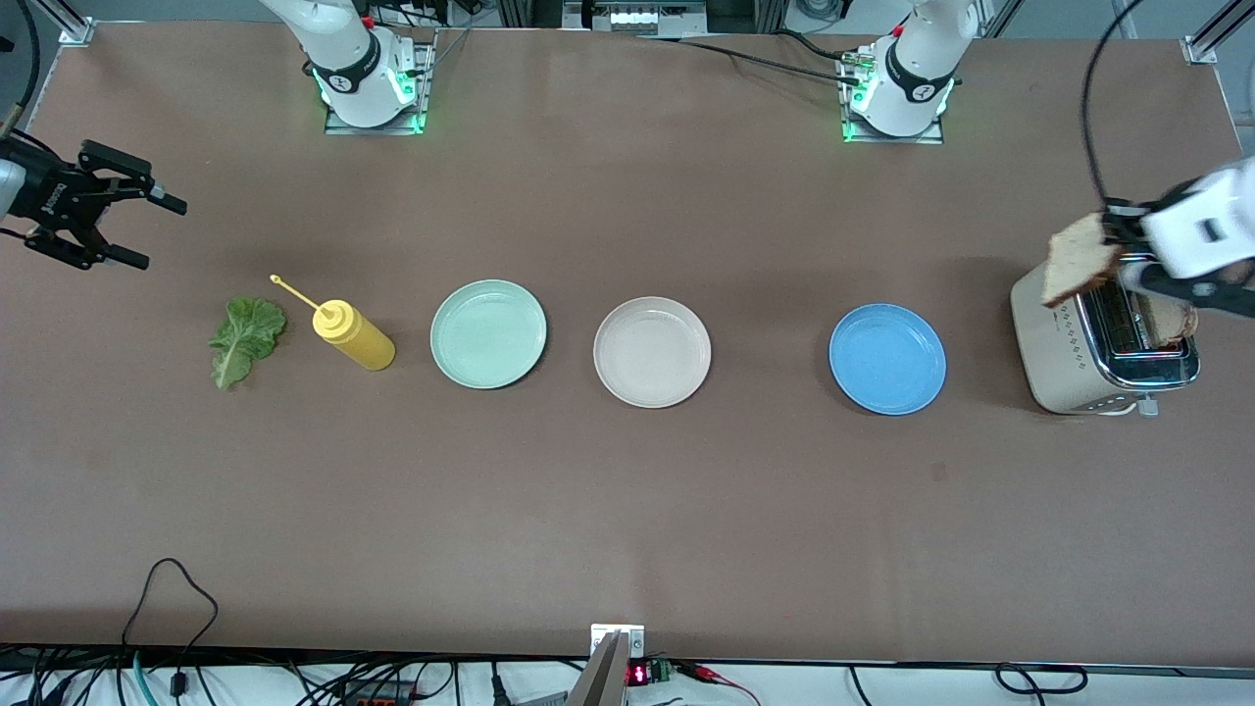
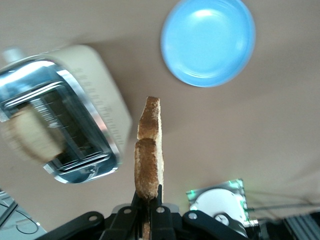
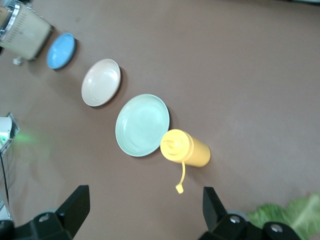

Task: Make sandwich in beige plate with both arms
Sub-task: 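Carry the bread to the beige plate while the right gripper reaches the bottle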

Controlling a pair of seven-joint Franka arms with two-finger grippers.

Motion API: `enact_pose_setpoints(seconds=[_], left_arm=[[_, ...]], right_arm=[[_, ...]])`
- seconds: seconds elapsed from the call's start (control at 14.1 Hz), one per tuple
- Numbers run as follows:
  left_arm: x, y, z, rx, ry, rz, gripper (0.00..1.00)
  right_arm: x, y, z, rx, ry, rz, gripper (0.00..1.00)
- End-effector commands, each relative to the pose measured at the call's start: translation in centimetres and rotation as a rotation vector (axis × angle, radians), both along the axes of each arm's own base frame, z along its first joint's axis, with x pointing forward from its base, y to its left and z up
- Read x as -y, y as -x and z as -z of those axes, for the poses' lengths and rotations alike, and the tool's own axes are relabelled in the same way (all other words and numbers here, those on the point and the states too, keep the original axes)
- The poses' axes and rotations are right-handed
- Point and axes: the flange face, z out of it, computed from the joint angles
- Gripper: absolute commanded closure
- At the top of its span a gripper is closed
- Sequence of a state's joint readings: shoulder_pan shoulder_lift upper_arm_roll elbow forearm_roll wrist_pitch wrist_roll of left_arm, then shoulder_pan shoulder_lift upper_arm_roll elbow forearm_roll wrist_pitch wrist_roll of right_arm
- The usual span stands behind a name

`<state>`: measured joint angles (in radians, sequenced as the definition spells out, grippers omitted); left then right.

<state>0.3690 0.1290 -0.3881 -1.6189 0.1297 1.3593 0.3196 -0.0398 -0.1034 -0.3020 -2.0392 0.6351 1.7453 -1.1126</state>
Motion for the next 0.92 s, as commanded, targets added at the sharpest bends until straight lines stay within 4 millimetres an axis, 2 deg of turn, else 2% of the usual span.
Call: enact_pose_setpoints(seconds=[0.0,0.21,0.35,0.42,0.5,0.71,0.85], left_arm=[[4.5,-1.3,3.8,-0.097,0.125,-0.036,0.99],[8.5,-2.4,7.4,-0.201,0.391,-0.170,0.99],[10.2,-3.6,9.8,-0.235,0.583,-0.233,0.99],[10.9,-4.3,10.5,-0.222,0.643,-0.257,0.99],[12.6,-4.7,11.1,-0.225,0.697,-0.270,1.00],[17.0,-5.1,14.2,-0.237,0.870,-0.337,1.00],[20.3,-4.6,18.1,-0.161,0.916,-0.277,1.00]], right_arm=[[1.5,0.3,3.7,0.115,-0.101,-0.053,0.00],[3.7,-0.8,9.3,0.303,-0.200,-0.153,0.00],[4.3,-1.3,13.5,0.397,-0.254,-0.201,0.00],[4.3,-1.4,15.4,0.430,-0.300,-0.219,0.00],[4.2,-1.4,17.9,0.470,-0.353,-0.233,0.00],[3.5,-1.4,23.6,0.552,-0.442,-0.267,0.00],[3.0,-1.3,26.7,0.592,-0.496,-0.283,0.00]])
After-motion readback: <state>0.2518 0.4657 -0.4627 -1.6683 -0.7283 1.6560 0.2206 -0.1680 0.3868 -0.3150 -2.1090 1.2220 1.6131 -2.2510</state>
